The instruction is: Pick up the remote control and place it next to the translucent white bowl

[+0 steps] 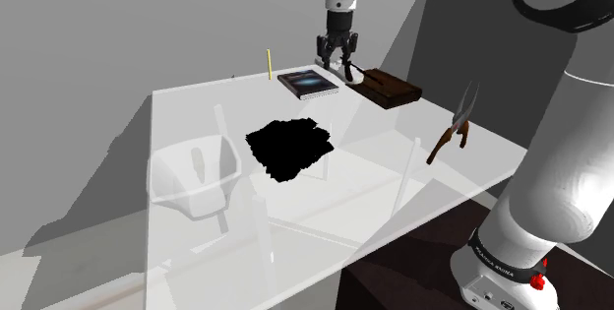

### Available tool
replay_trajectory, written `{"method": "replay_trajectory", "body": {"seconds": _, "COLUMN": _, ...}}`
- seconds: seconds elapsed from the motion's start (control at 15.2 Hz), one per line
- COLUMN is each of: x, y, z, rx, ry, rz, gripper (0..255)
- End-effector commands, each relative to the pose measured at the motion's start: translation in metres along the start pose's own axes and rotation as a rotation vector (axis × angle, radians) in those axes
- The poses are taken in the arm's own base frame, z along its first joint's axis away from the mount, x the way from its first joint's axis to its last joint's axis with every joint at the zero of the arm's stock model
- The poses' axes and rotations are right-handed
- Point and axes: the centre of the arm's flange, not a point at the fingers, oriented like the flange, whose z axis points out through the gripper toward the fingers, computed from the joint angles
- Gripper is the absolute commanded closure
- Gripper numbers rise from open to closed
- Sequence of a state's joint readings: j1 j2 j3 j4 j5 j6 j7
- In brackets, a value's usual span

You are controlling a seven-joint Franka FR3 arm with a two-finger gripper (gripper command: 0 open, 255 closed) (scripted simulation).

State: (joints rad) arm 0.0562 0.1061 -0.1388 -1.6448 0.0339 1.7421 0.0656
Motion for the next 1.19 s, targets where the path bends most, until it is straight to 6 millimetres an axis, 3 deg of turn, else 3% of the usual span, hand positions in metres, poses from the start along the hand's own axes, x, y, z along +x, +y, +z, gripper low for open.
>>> {"method": "replay_trajectory", "body": {"seconds": 0.0, "x": -0.020, "y": -0.019, "z": 0.001, "rx": -0.001, "ry": 0.001, "rz": 0.001, "gripper": 255}}
{"method": "replay_trajectory", "body": {"seconds": 1.12, "x": -0.180, "y": -0.177, "z": 0.004, "rx": -0.001, "ry": 0.001, "rz": 0.001, "gripper": 255}}
